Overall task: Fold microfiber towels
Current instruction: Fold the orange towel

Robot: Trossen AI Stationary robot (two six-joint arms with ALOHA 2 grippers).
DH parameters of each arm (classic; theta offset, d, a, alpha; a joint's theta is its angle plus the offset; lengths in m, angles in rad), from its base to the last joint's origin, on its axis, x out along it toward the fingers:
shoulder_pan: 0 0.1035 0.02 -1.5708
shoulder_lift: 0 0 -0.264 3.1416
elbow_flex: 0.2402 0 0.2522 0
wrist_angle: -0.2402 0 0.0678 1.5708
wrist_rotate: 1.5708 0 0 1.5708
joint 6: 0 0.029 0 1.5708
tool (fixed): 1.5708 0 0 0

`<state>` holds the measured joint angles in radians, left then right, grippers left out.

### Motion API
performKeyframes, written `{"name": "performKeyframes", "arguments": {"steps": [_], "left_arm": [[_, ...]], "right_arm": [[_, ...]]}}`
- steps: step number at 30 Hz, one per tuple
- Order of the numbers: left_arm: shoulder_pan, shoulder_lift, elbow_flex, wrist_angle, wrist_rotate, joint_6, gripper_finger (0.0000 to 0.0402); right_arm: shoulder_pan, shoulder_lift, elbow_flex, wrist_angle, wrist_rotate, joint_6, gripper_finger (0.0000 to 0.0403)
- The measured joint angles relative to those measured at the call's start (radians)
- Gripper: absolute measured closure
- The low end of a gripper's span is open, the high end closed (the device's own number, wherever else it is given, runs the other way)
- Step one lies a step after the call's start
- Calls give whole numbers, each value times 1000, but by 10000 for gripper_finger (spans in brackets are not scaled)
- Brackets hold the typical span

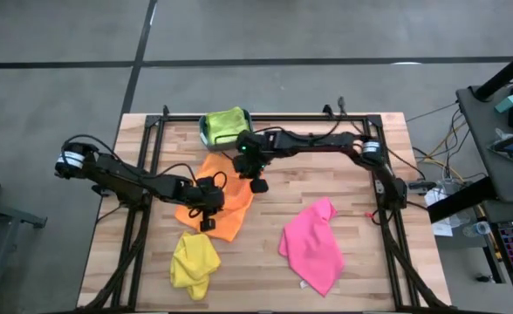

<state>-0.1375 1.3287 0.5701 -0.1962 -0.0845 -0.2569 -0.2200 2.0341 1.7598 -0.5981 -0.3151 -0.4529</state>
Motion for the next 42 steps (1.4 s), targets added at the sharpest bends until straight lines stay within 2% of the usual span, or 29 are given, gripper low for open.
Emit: {"name": "performKeyframes", "arguments": {"steps": [4,9,13,19,24,27,30,33,38,42], "left_arm": [[-2,-26,-1,-49,6,-48,337],[-2,-60,-1,-64,13,-66,261],[-2,-77,-2,-86,28,-81,216],[-2,-32,-7,-82,125,-200,197],[-9,56,-10,-44,190,-268,197],[-13,96,-6,13,197,-259,207],[-13,101,2,10,196,-238,237],[-13,85,9,-10,196,-205,285],[-15,63,23,-37,196,-152,387],[-22,46,24,-34,206,-123,396]], "right_arm": [[20,-123,-148,30,34,25,394],[48,-263,-365,167,98,100,394],[73,-330,-526,294,110,172,394],[116,-362,-702,499,108,250,394],[126,-362,-757,565,110,282,394],[128,-362,-762,568,130,286,394],[129,-362,-762,565,152,282,394],[128,-362,-755,554,160,271,394],[129,-363,-754,547,150,285,387],[128,-363,-752,546,128,326,354]]}}
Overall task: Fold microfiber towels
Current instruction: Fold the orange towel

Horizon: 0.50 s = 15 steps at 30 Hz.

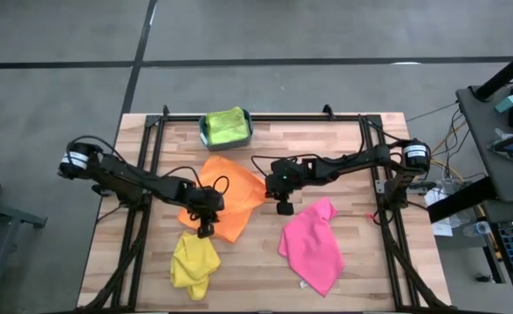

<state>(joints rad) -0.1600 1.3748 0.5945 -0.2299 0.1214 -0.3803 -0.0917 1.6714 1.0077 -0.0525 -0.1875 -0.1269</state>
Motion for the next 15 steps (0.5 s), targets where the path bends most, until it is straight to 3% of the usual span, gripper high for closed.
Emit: {"name": "performKeyframes", "arguments": {"steps": [10,15], "left_arm": [[-27,-17,19,26,54,24,401],[-26,-14,19,49,54,24,401]], "right_arm": [[-29,22,33,69,10,-14,221],[-37,100,87,110,5,-55,177]]}}
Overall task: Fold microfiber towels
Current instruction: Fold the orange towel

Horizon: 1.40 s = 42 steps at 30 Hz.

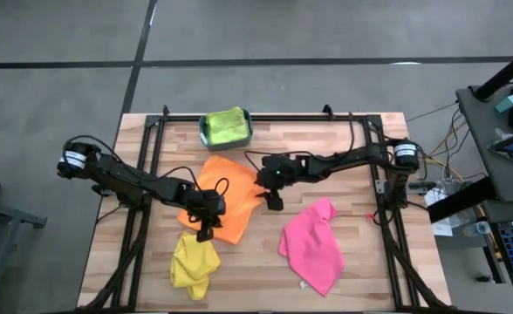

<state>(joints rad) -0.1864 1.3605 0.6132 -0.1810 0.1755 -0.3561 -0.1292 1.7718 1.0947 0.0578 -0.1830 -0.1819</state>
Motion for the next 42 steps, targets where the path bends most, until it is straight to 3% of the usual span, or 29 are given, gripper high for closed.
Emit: {"name": "performKeyframes", "arguments": {"steps": [7,13,17,23,24,35,42], "left_arm": [[-5,0,0,8,0,-1,401],[-6,-1,0,8,0,0,401],[-6,-1,0,8,0,0,401],[-6,-1,0,7,0,-1,402],[-6,-3,0,5,0,-4,401],[-5,-50,191,-392,-1,2,402],[-5,-91,276,-406,-1,-2,394]], "right_arm": [[-12,132,79,-13,1,-32,148],[-24,144,123,-117,-3,-75,169],[-25,141,123,-131,-44,-79,221],[-23,131,122,-131,-56,-81,370],[-22,126,121,-137,-55,-81,380],[-11,-136,113,-259,-53,-81,394],[37,-326,112,-283,-48,-96,394]]}}
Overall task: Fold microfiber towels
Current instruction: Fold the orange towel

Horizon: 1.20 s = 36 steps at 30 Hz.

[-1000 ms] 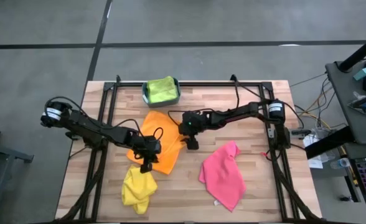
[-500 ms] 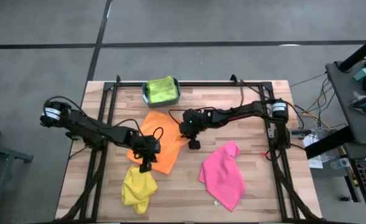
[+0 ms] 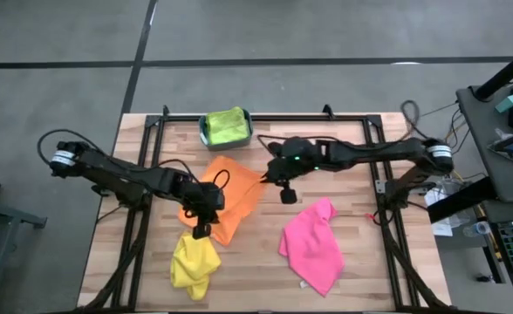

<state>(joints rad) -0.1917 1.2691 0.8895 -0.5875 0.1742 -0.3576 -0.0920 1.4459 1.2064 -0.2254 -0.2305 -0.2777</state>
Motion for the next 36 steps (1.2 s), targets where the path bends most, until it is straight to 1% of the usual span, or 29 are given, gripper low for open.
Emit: {"name": "performKeyframes", "arguments": {"steps": [2,6,10,13,17,20,22,24,26,28,32,36], "left_arm": [[0,-1,6,20,-1,0,382],[0,13,-15,96,-6,-1,345],[-1,63,-54,199,-21,1,301],[-1,104,-88,323,-23,6,276],[0,139,-131,469,-6,5,266],[2,151,-155,510,-22,23,265],[2,154,-165,502,-88,53,265],[2,154,-172,507,-176,76,265],[2,154,-177,508,-233,82,265],[3,156,-178,515,-241,88,265],[11,197,-192,584,-241,103,265],[32,258,-222,697,-241,107,265]], "right_arm": [[24,-43,0,-26,36,-3,394],[82,-103,0,-100,192,-1,394],[135,-117,-1,-152,333,37,394],[165,-111,-1,-183,381,72,394],[186,-101,-6,-196,399,102,394],[188,-101,-13,-196,400,107,394],[188,-102,-13,-197,400,115,394],[188,-102,-13,-203,400,118,394],[188,-103,-13,-209,400,122,394],[188,-103,-14,-216,400,127,394],[188,-103,-14,-217,400,129,394],[188,-103,-18,-214,400,130,394]]}}
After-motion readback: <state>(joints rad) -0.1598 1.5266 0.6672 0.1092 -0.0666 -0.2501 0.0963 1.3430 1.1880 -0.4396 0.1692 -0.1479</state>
